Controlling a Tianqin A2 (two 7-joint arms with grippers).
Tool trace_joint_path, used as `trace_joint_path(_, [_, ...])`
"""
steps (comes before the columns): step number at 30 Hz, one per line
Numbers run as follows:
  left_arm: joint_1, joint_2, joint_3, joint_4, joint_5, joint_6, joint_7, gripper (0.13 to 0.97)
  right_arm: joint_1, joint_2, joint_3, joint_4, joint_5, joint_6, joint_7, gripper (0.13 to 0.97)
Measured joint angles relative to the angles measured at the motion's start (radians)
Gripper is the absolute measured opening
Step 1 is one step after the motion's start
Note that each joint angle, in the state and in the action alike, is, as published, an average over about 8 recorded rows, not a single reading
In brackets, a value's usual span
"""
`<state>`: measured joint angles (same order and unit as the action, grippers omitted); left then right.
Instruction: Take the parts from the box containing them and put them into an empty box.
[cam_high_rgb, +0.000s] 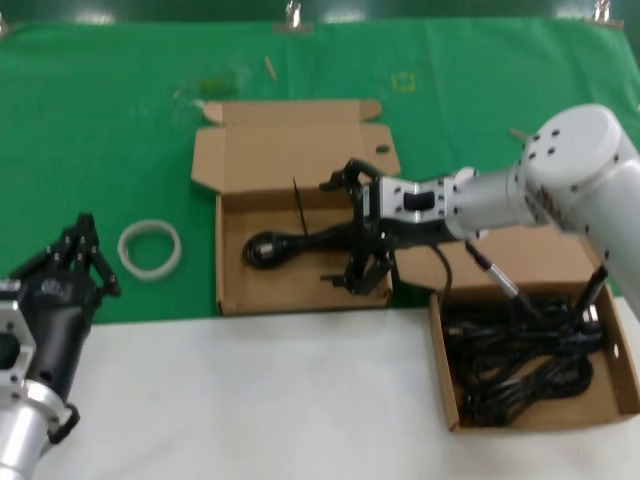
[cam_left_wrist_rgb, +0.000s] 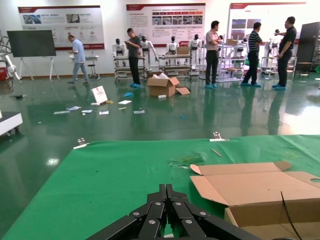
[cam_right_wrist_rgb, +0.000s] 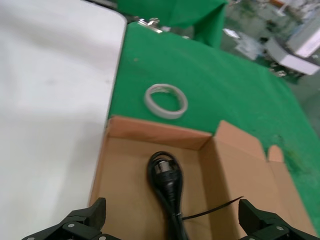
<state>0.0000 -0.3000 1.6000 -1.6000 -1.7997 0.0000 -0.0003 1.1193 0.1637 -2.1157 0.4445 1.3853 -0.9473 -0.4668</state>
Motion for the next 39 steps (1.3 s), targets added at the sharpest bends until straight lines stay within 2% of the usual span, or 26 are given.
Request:
trace_joint_path(3, [0.000,0.000,0.000,0.000,0.000,0.000,0.000,0.152,-0.032,0.004,0.015,0.033,0.012,0.027,0.013,0.893])
trace_joint_path(7, [0.000,0.000,0.000,0.000,0.000,0.000,0.000,0.159,-0.084,0.010,0.038,0.086,0.031,0.071,0.035,0.917])
trace_joint_path(16, [0.000,0.000,0.000,0.000,0.000,0.000,0.000,0.242,-0.219,0.027,0.101,0.226,0.081,0.185,0.091,0.961])
trace_joint_path(25, [0.000,0.000,0.000,0.000,0.000,0.000,0.000,0.391,-0.356,0.043,0.164,0.368,0.132,0.301,0.149,0.966])
trace_joint_path(33, [0.000,0.000,0.000,0.000,0.000,0.000,0.000,0.604,-0.478,0.058,0.220,0.494,0.177,0.405,0.199,0.966])
trace_joint_path(37, [0.000,0.000,0.000,0.000,0.000,0.000,0.001,0.604,-0.540,0.066,0.249,0.557,0.200,0.457,0.225,0.966])
trace_joint_path(39, [0.000,0.000,0.000,0.000,0.000,0.000,0.001,0.650,-0.570,0.069,0.263,0.589,0.211,0.482,0.238,0.966])
